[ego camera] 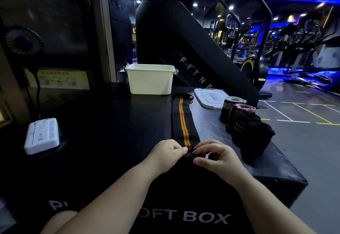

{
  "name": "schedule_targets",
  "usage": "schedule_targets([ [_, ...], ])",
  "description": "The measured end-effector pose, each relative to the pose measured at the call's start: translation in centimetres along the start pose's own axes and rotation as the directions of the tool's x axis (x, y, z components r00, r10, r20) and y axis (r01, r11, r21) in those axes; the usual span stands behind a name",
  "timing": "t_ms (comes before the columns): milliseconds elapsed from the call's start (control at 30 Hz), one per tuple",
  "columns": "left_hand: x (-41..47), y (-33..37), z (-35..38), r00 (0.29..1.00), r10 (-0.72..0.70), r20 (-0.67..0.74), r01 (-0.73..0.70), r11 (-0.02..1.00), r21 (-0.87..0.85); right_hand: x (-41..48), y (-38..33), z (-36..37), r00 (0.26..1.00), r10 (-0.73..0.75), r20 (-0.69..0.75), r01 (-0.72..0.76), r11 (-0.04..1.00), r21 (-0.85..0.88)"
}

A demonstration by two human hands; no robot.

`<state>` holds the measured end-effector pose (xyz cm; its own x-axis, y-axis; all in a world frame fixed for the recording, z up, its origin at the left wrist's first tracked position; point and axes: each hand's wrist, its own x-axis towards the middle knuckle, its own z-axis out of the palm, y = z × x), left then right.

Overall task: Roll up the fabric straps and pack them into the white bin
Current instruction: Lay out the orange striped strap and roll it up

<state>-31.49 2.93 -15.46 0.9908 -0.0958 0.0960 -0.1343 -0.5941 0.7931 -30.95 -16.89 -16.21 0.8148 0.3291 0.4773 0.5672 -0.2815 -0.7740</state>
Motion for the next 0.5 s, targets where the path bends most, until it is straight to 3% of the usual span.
schedule_targets([
  [200,0.2,0.0,-0.1,0.997,-0.071,0.020,0.071,0.997,0.014,-0.1,0.1,0.0,0.999,0.013,0.042,-0.010,0.996,-0.083],
  [333,-0.2,0.1,0.0,0.999,0.006,-0.041,-0.001,0.994,0.106,-0.2,0.0,0.2,1.000,0.012,0.017,-0.010,0.995,-0.096],
  [400,-0.8,0.4,-0.2,0.993,0.052,-0.102,-0.048,0.998,0.045,-0.2,0.0,0.3,1.000,0.009,0.013,-0.008,0.994,-0.106],
  [500,-1.3,0.4,-0.7,0.995,0.096,-0.033,-0.099,0.992,-0.084,-0.2,0.0,0.3,0.999,0.051,0.004,-0.050,0.993,-0.104],
])
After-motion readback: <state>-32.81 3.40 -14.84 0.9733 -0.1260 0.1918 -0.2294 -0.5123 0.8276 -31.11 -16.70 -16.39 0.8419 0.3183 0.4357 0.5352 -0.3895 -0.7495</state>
